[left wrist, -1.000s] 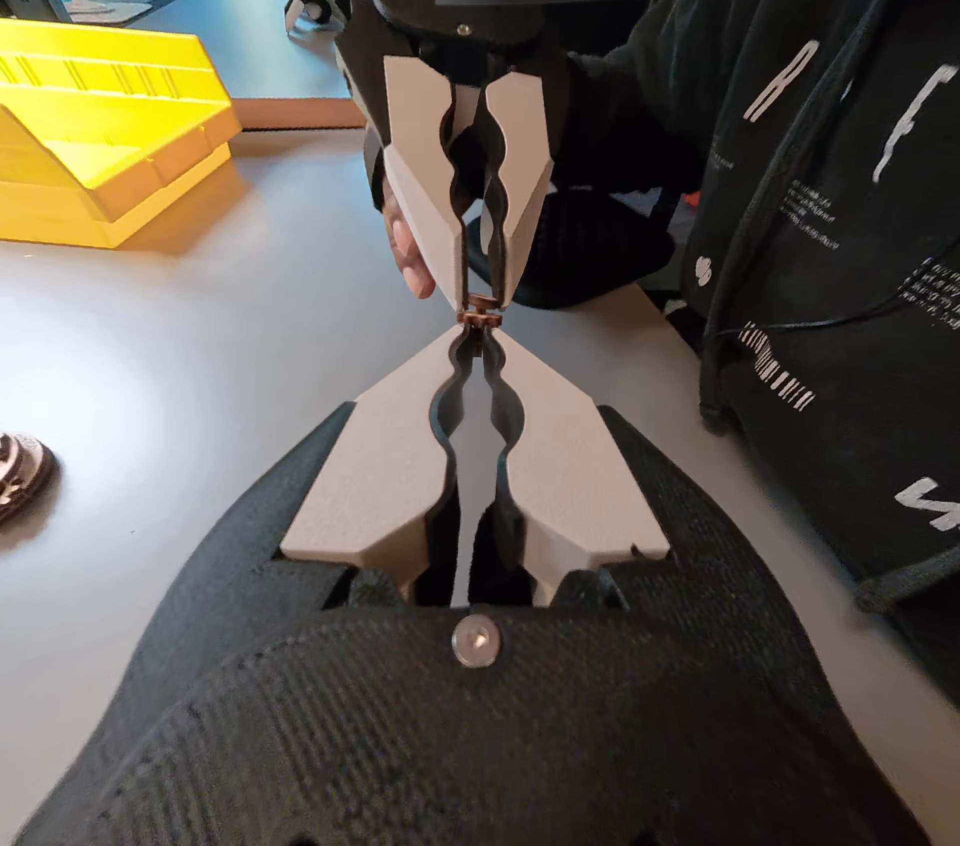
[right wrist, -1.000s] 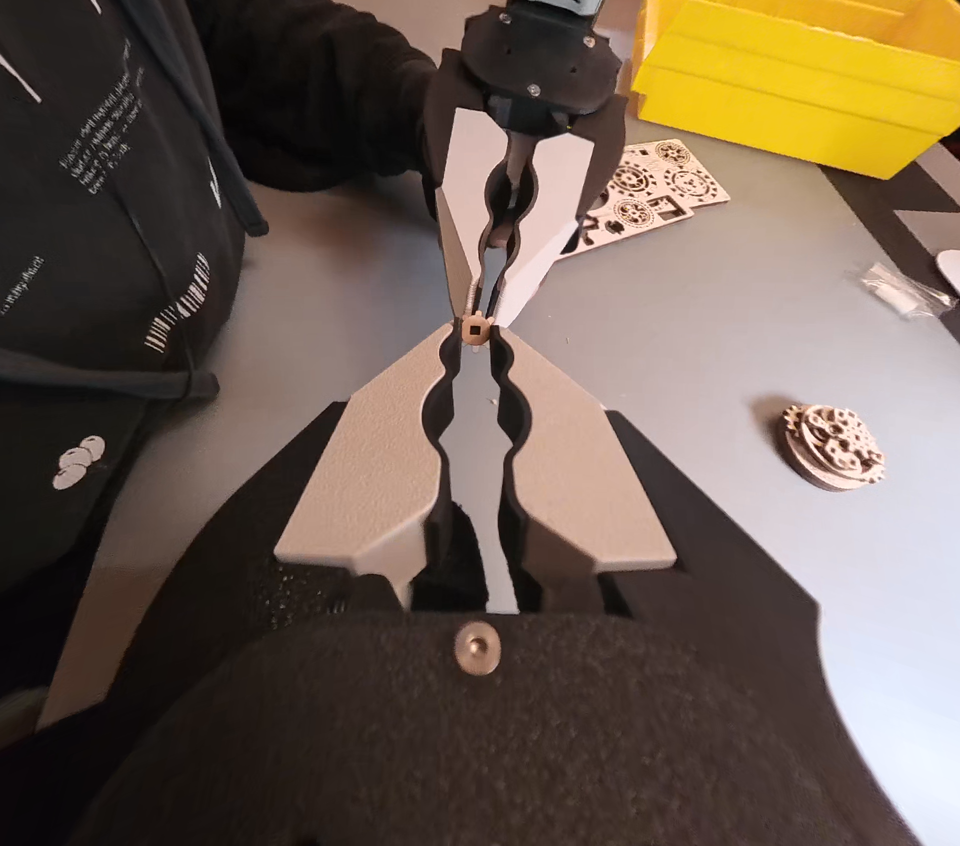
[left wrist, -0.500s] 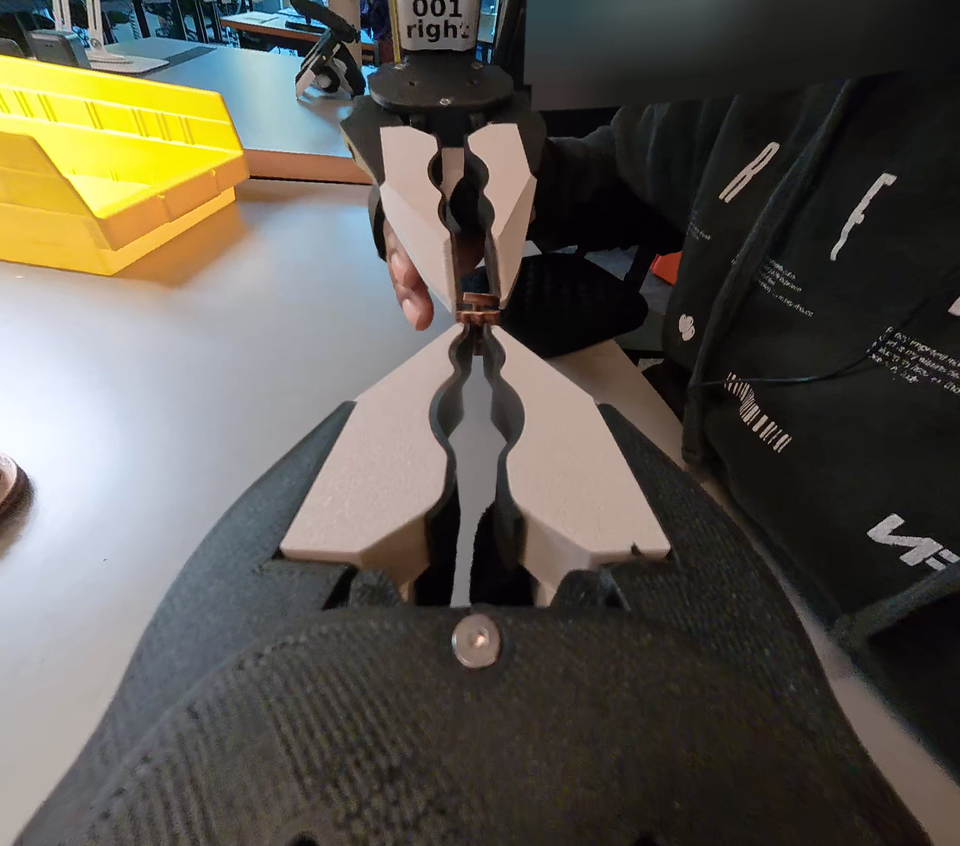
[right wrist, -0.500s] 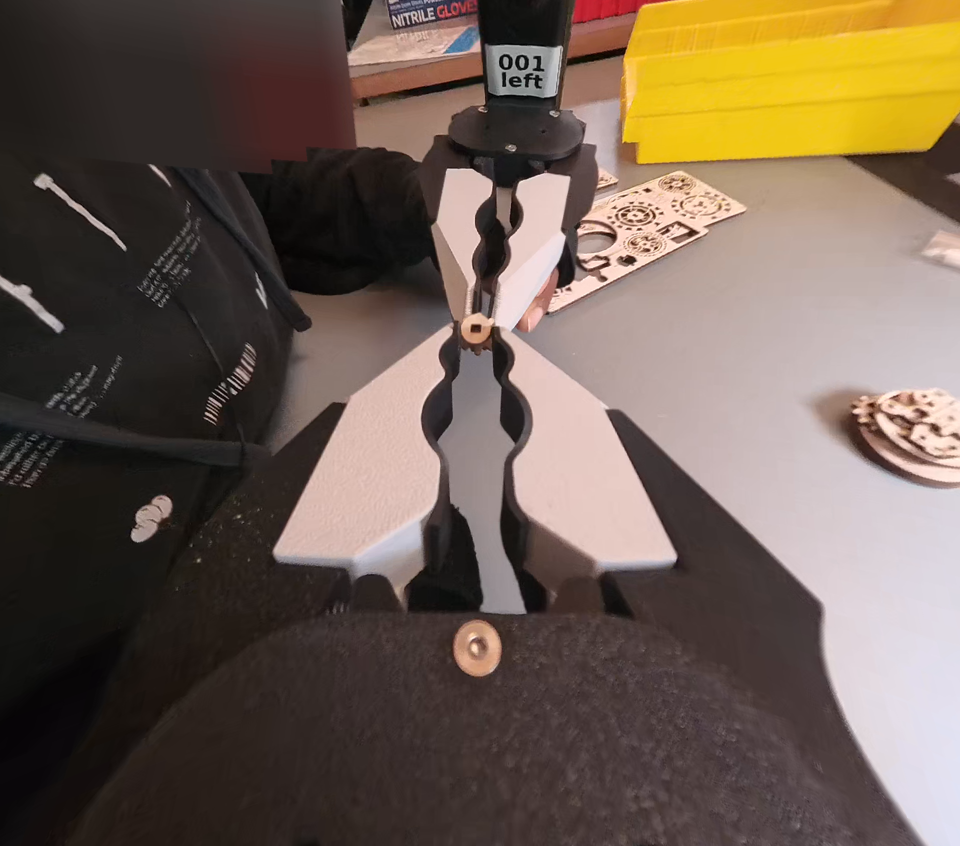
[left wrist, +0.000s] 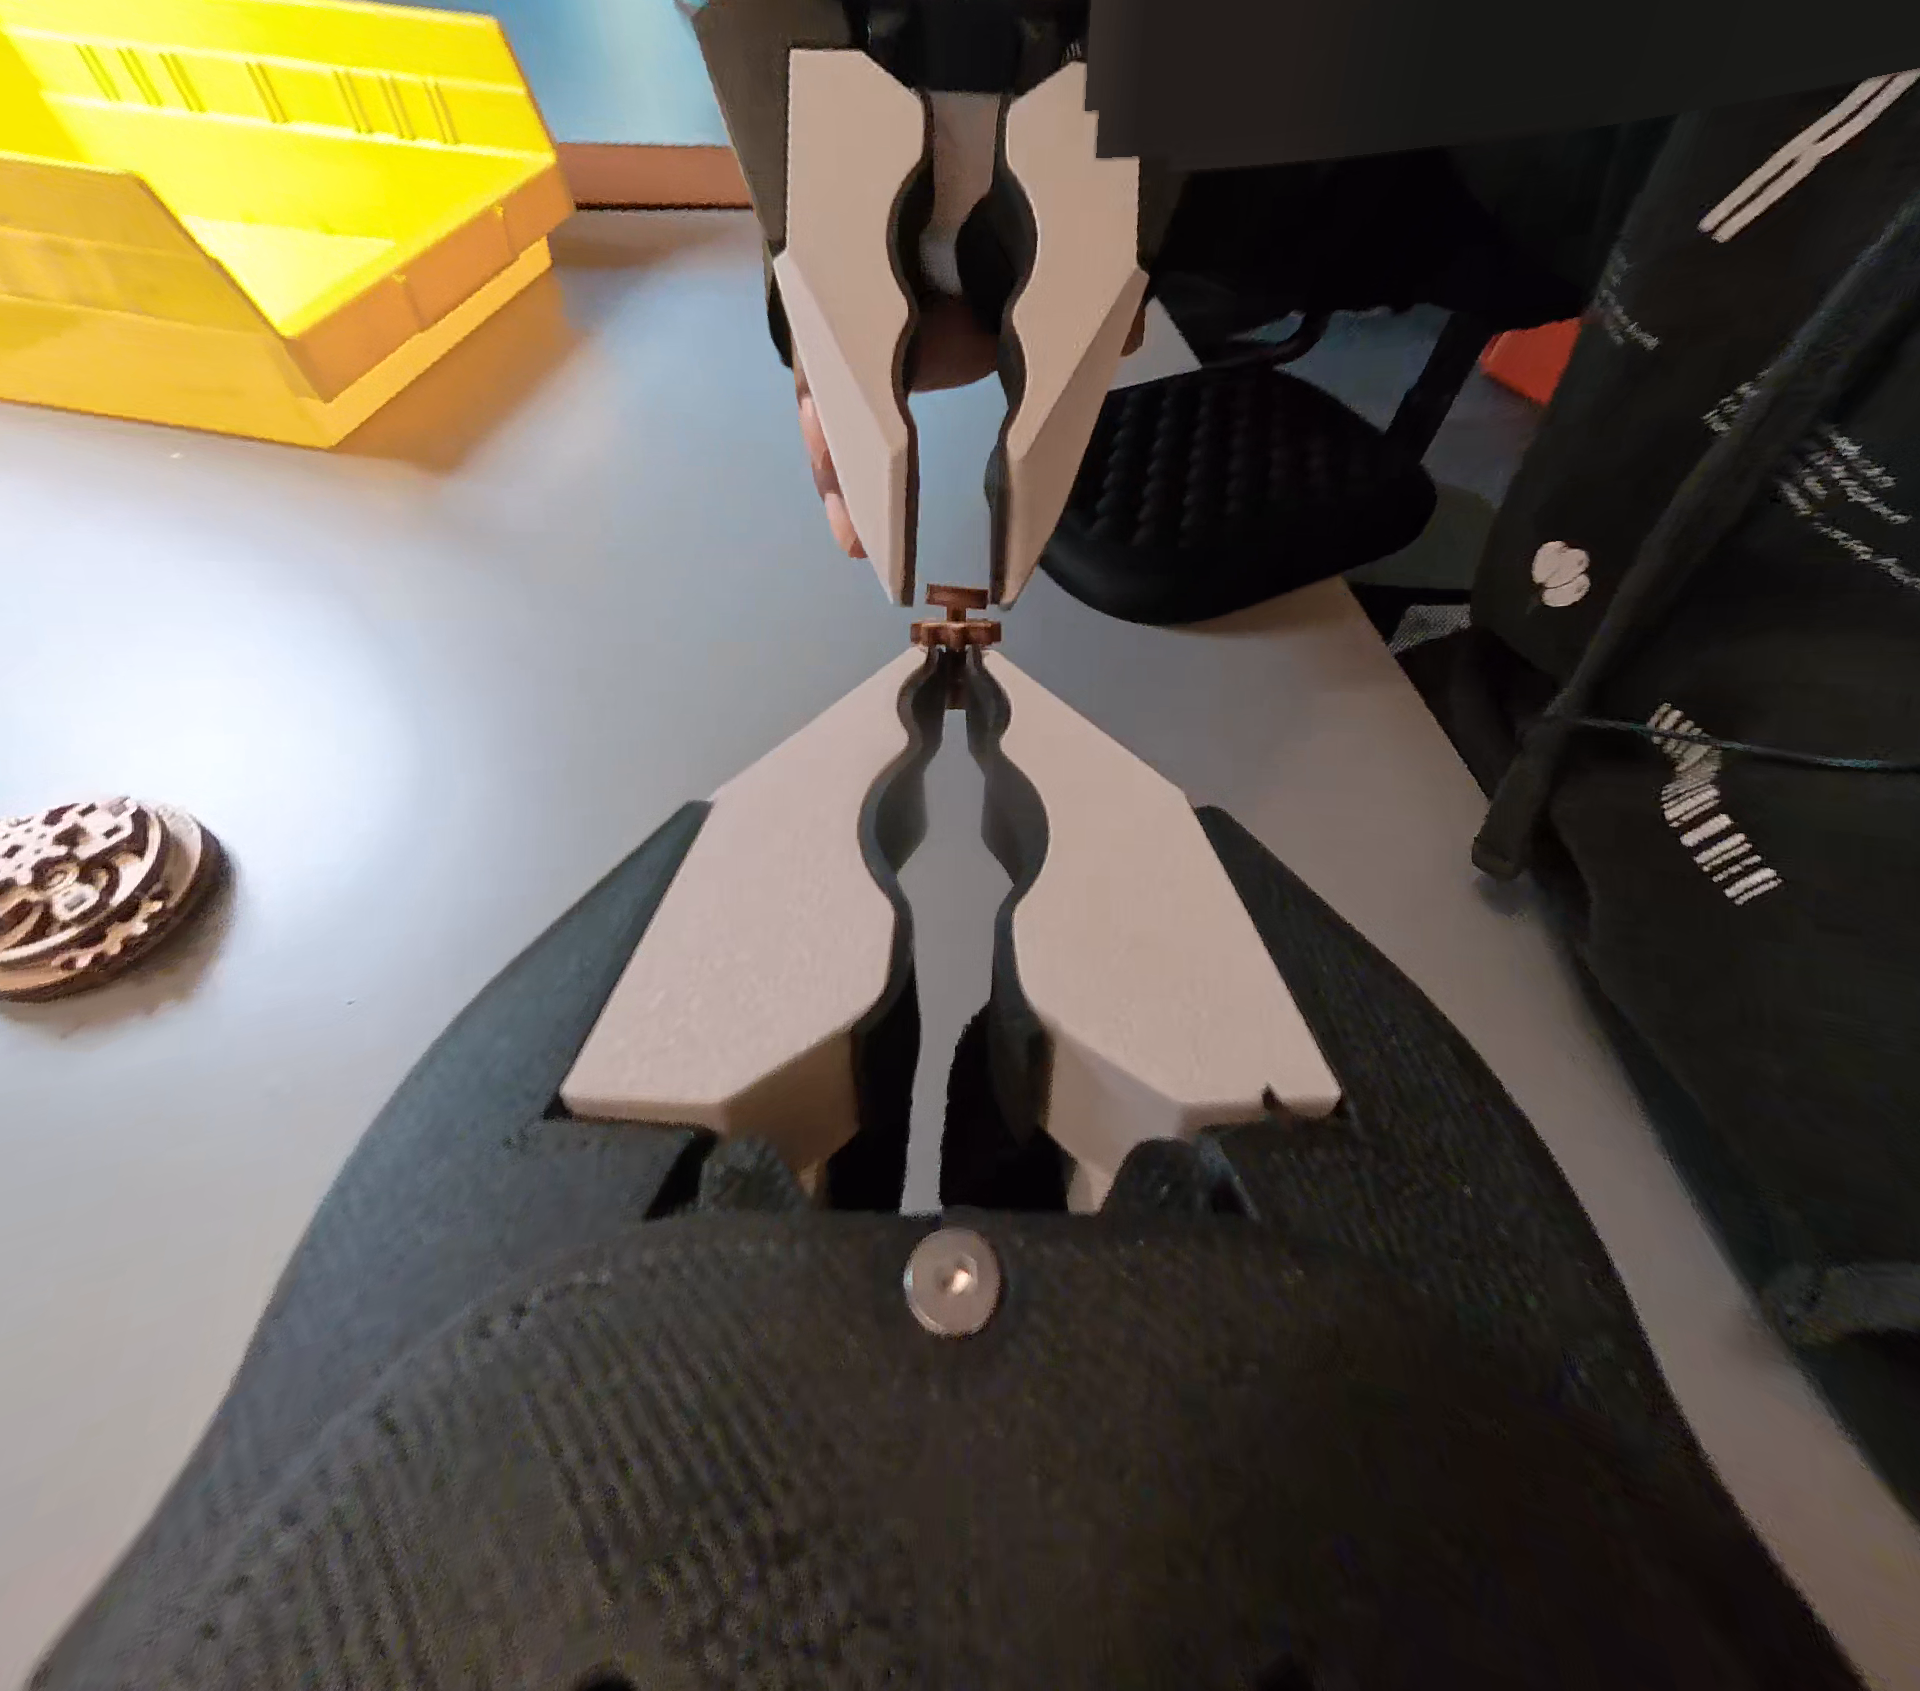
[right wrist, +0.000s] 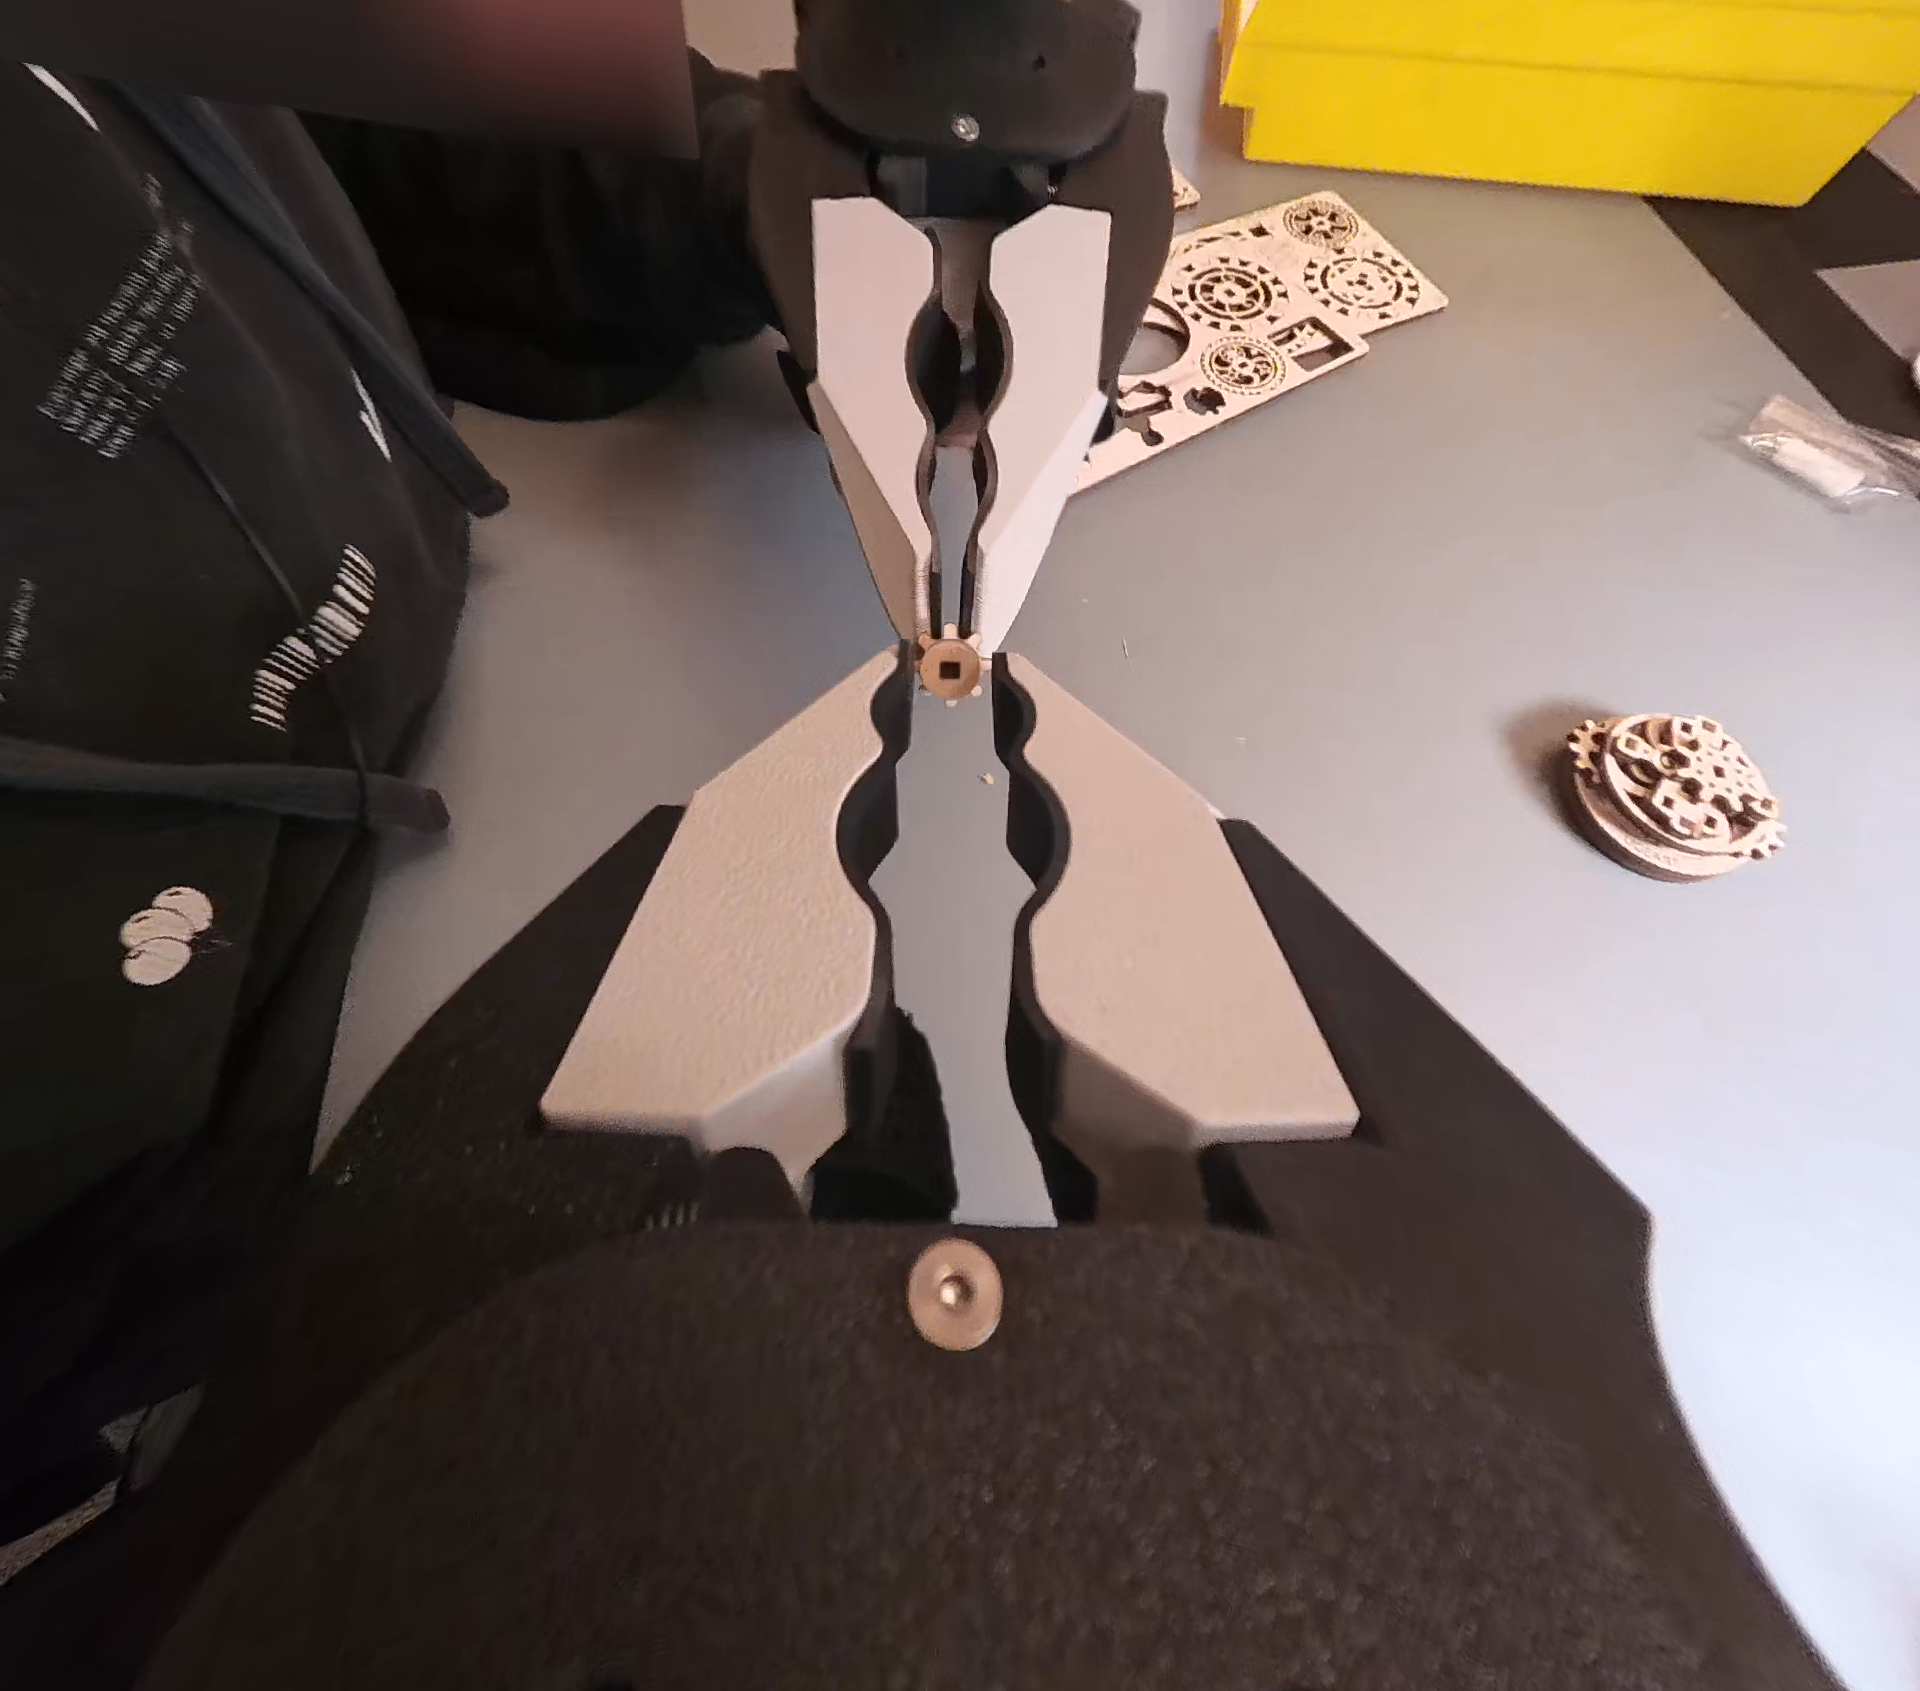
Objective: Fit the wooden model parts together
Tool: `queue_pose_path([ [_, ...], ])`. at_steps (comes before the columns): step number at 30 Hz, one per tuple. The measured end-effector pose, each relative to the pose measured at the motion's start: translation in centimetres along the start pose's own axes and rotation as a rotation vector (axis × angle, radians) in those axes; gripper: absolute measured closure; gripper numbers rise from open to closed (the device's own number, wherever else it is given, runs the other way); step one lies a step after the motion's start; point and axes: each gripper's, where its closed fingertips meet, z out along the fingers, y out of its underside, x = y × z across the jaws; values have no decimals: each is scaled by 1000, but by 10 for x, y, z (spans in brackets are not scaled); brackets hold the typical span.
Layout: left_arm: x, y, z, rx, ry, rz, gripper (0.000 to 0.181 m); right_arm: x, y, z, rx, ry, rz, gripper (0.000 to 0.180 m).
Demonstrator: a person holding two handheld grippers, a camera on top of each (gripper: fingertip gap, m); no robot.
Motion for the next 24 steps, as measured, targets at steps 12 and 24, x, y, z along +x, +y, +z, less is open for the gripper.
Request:
queue_pose_path([
  [12, -5, 11, 3, -102, -42, -32, 179, 5, 13, 3, -41, 24, 19, 172],
  [24, -5, 19, 4, -136, -34, -43, 179, 3, 18, 10, -51, -18, 39, 170],
])
